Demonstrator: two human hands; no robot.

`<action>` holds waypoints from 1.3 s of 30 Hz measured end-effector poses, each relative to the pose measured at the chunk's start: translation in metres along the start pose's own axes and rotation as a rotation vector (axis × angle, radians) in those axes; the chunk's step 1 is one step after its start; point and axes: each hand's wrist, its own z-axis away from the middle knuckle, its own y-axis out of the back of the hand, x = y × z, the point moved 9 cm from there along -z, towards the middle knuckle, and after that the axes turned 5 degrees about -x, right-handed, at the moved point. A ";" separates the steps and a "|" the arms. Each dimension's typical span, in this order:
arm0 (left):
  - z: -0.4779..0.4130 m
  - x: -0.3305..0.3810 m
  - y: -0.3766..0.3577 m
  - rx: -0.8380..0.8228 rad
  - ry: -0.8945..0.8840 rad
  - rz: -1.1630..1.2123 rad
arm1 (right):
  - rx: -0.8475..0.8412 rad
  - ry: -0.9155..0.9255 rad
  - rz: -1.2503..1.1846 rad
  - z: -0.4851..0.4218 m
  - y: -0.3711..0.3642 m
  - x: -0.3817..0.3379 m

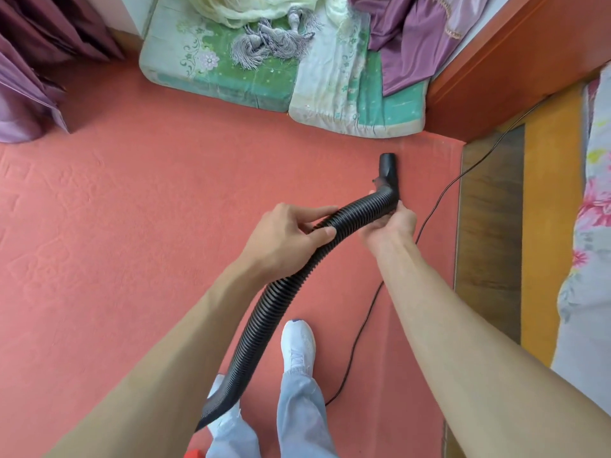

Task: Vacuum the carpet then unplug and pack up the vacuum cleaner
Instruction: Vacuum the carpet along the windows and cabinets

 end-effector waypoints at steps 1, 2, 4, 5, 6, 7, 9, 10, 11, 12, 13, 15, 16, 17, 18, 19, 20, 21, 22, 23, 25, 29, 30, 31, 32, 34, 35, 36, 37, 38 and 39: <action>-0.001 0.001 0.002 -0.001 -0.001 -0.016 | -0.002 -0.004 0.004 0.000 -0.001 -0.001; 0.001 0.001 0.002 -0.015 0.006 0.005 | -0.004 -0.012 0.006 0.003 -0.002 0.000; 0.014 -0.004 0.000 -0.084 0.026 0.141 | -0.020 -0.041 0.020 0.014 -0.002 0.002; 0.023 -0.007 -0.001 -0.129 0.031 0.220 | -0.032 -0.059 0.042 0.022 -0.002 0.004; 0.033 -0.011 -0.001 -0.173 0.033 0.285 | -0.041 -0.074 0.076 0.030 -0.001 0.006; 0.043 -0.013 0.001 -0.214 0.033 0.330 | -0.044 -0.086 0.116 0.038 0.002 0.008; 0.060 -0.018 0.003 -0.287 0.033 0.359 | -0.024 -0.107 0.171 0.051 0.012 0.013; 0.067 -0.020 0.002 -0.318 0.043 0.363 | -0.006 -0.115 0.188 0.057 0.018 0.016; 0.073 -0.023 -0.001 -0.345 0.060 0.370 | 0.010 -0.120 0.204 0.061 0.023 0.019; 0.077 -0.025 -0.004 -0.364 0.076 0.378 | 0.024 -0.124 0.221 0.065 0.028 0.022; 0.080 -0.026 -0.007 -0.375 0.089 0.385 | 0.043 -0.125 0.236 0.067 0.032 0.023; 0.081 -0.029 -0.014 -0.385 0.106 0.403 | 0.088 -0.111 0.274 0.069 0.040 0.022; 0.080 -0.030 -0.018 -0.388 0.111 0.415 | 0.109 -0.096 0.298 0.068 0.043 0.019; 0.080 -0.032 -0.022 -0.389 0.116 0.430 | 0.127 -0.082 0.325 0.066 0.047 0.017; 0.079 -0.035 -0.027 -0.387 0.123 0.445 | 0.144 -0.074 0.351 0.065 0.050 0.014; 0.079 -0.037 -0.031 -0.383 0.130 0.462 | 0.153 -0.071 0.371 0.063 0.053 0.011; 0.078 -0.040 -0.035 -0.381 0.137 0.480 | 0.157 -0.070 0.387 0.062 0.055 0.009; 0.078 -0.042 -0.040 -0.383 0.142 0.495 | 0.160 -0.068 0.399 0.062 0.057 0.006; 0.078 -0.043 -0.043 -0.392 0.143 0.502 | 0.163 -0.068 0.410 0.061 0.059 0.003; 0.079 -0.043 -0.047 -0.405 0.141 0.507 | 0.166 -0.069 0.420 0.062 0.061 0.000; 0.082 -0.042 -0.053 -0.440 0.138 0.531 | 0.169 -0.067 0.433 0.063 0.066 -0.006; 0.085 -0.045 -0.060 -0.461 0.155 0.558 | 0.172 -0.072 0.462 0.064 0.075 -0.010; 0.084 -0.044 -0.062 -0.465 0.154 0.551 | 0.174 -0.068 0.470 0.064 0.075 -0.011; 0.082 -0.044 -0.064 -0.467 0.153 0.549 | 0.177 -0.064 0.478 0.063 0.075 -0.013; 0.081 -0.043 -0.065 -0.468 0.151 0.554 | 0.180 -0.060 0.481 0.062 0.074 -0.014; 0.078 -0.043 -0.065 -0.467 0.147 0.564 | 0.189 -0.048 0.486 0.058 0.074 -0.019; 0.076 -0.043 -0.066 -0.466 0.146 0.557 | 0.200 -0.040 0.492 0.056 0.076 -0.021; 0.075 -0.043 -0.068 -0.465 0.145 0.547 | 0.209 -0.034 0.495 0.054 0.078 -0.023; 0.074 -0.044 -0.070 -0.462 0.145 0.542 | 0.213 -0.035 0.494 0.051 0.081 -0.023; 0.073 -0.043 -0.072 -0.457 0.147 0.544 | 0.213 -0.043 0.488 0.048 0.083 -0.023; 0.071 -0.042 -0.075 -0.449 0.149 0.545 | 0.214 -0.057 0.479 0.045 0.085 -0.021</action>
